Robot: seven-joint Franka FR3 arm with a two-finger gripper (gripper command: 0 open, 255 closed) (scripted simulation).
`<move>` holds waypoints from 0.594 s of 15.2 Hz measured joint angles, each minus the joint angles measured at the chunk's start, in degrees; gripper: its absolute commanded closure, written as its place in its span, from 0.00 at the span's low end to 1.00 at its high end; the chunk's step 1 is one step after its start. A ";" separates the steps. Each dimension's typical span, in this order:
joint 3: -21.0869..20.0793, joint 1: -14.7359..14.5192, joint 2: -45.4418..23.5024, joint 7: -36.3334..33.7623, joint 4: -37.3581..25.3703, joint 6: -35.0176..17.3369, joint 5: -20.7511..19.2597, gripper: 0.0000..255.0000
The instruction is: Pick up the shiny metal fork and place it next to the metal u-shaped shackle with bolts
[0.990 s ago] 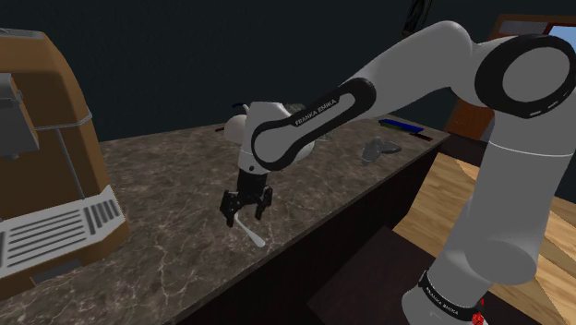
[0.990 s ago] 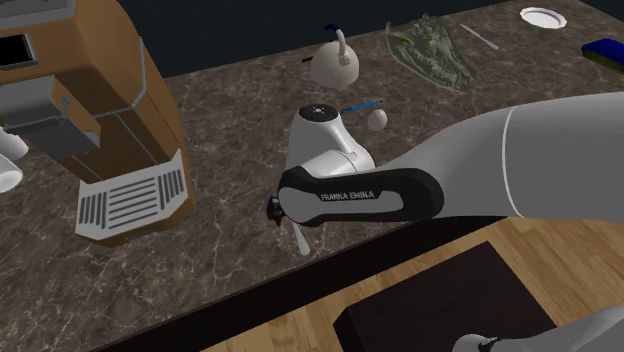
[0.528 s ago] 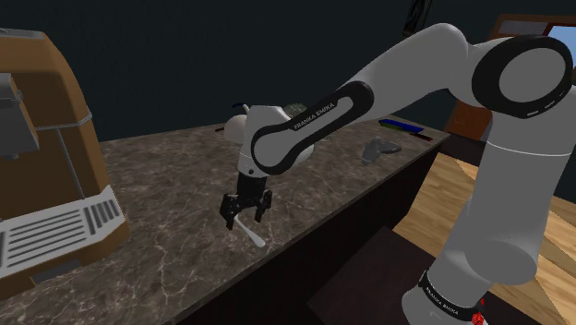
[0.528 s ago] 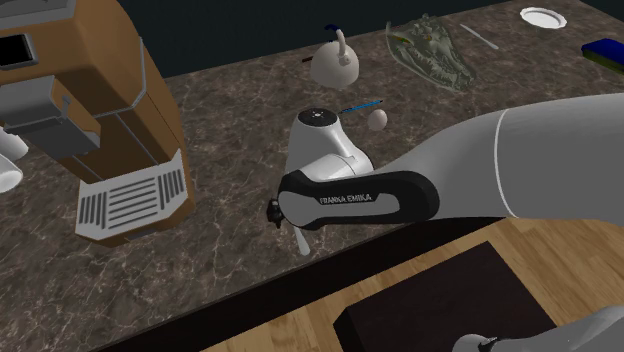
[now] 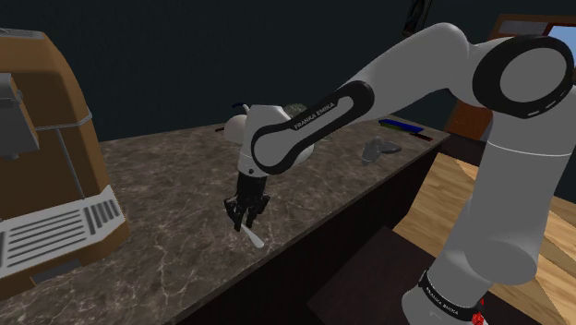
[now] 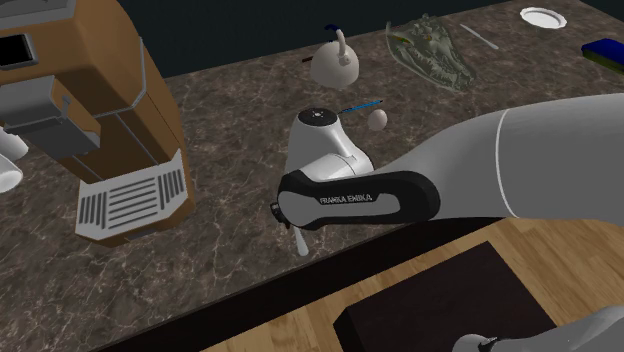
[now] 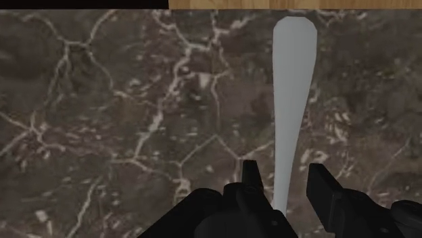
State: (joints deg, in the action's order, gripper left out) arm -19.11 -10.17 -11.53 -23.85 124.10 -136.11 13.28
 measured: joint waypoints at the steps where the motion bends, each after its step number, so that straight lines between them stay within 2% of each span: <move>1: -0.01 0.01 0.03 0.02 0.03 -0.02 0.02 1.00; 9: -0.09 0.21 2.43 -0.46 -1.03 3.53 0.31 1.00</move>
State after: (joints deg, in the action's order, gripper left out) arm -19.20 -9.96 -9.10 -24.31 123.07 -132.57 13.59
